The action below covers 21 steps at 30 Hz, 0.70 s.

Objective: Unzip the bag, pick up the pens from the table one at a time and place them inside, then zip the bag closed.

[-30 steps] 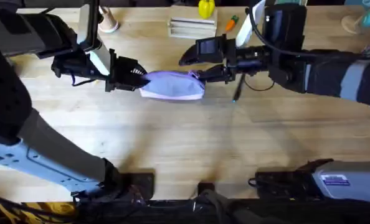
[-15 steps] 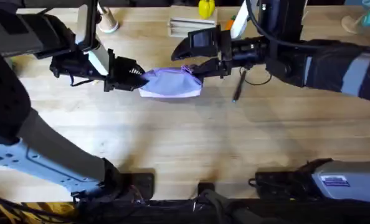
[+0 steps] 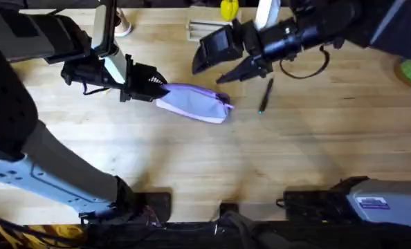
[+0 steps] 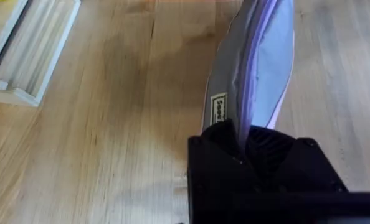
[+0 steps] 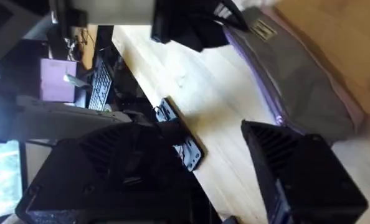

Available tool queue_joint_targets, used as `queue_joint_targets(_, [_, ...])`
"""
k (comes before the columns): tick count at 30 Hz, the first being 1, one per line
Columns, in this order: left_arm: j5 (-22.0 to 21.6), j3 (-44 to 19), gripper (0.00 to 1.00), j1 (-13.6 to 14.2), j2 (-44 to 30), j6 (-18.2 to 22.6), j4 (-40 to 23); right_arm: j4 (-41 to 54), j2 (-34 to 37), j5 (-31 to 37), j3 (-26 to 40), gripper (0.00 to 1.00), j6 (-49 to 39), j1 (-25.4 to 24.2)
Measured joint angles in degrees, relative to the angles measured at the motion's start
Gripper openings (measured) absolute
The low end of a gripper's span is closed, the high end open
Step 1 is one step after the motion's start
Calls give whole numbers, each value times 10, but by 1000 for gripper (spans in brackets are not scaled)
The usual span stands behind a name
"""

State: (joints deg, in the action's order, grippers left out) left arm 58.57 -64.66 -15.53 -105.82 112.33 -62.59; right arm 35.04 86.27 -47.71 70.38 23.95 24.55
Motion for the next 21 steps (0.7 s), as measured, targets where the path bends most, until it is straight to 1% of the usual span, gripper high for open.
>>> queue_joint_targets(2, [0,0,42,0,0,0,2,22,-11,10,45,994,-32,7])
queue_joint_targets(6, [1,0,42,0,0,0,5,57,-31,30,93,994,-67,12])
queue_joint_targets(10, [1,0,42,0,0,0,6,120,-33,92,105,994,-92,13])
queue_joint_targets(13, [2,0,42,0,0,0,6,135,-43,150,105,994,-104,16])
queue_joint_targets(18, [2,0,42,0,0,0,7,165,-111,251,108,994,-112,17])
queue_joint_targets(21, [2,0,42,0,0,0,7,184,-144,286,117,994,-115,17])
